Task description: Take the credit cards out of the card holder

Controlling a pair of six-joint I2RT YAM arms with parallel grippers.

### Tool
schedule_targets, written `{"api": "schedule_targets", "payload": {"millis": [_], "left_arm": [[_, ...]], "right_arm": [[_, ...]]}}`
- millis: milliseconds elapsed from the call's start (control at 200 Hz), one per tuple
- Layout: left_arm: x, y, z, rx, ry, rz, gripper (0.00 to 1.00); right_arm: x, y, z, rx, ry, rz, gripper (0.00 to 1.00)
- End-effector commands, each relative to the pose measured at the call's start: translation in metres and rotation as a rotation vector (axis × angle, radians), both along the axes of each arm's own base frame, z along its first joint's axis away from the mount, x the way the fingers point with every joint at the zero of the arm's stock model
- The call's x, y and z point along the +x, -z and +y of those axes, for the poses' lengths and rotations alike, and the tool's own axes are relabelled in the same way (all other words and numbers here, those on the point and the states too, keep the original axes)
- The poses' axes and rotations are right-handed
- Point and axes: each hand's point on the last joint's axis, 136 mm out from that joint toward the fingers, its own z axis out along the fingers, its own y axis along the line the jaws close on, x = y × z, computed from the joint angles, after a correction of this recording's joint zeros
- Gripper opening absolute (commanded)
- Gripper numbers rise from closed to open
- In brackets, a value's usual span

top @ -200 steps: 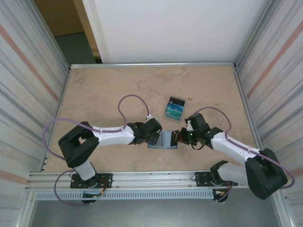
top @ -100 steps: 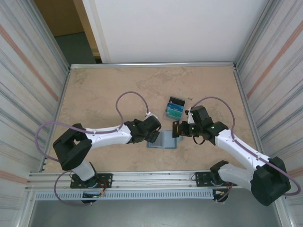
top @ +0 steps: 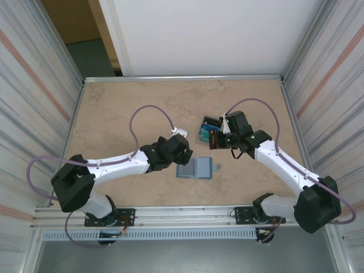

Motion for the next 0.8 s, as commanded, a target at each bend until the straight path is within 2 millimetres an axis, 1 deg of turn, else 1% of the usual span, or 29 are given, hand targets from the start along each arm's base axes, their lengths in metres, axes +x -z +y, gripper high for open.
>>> {"api": "schedule_targets", "payload": {"millis": [0, 160, 306, 506, 641, 797], "left_arm": [[0.013, -0.01, -0.005, -0.062, -0.018, -0.039, 0.99], [0.027, -0.003, -0.017, -0.06, -0.003, -0.035, 0.99], [0.044, 0.005, -0.025, -0.061, -0.006, -0.033, 0.99], [0.063, 0.018, -0.035, -0.057, 0.007, -0.039, 0.99], [0.07, 0.031, -0.044, -0.055, 0.029, -0.021, 0.99], [0.076, 0.044, -0.05, -0.057, 0.037, 0.009, 0.99]], "right_arm": [[0.016, -0.013, -0.008, -0.078, -0.016, -0.063, 0.0], [0.034, -0.02, -0.013, -0.148, -0.053, -0.116, 0.0], [0.052, -0.026, -0.016, -0.214, -0.097, -0.192, 0.0], [0.075, -0.032, -0.02, -0.248, -0.126, -0.267, 0.0], [0.083, -0.036, -0.021, -0.213, -0.133, -0.273, 0.0], [0.084, -0.036, -0.02, -0.2, -0.16, -0.273, 0.0]]}}
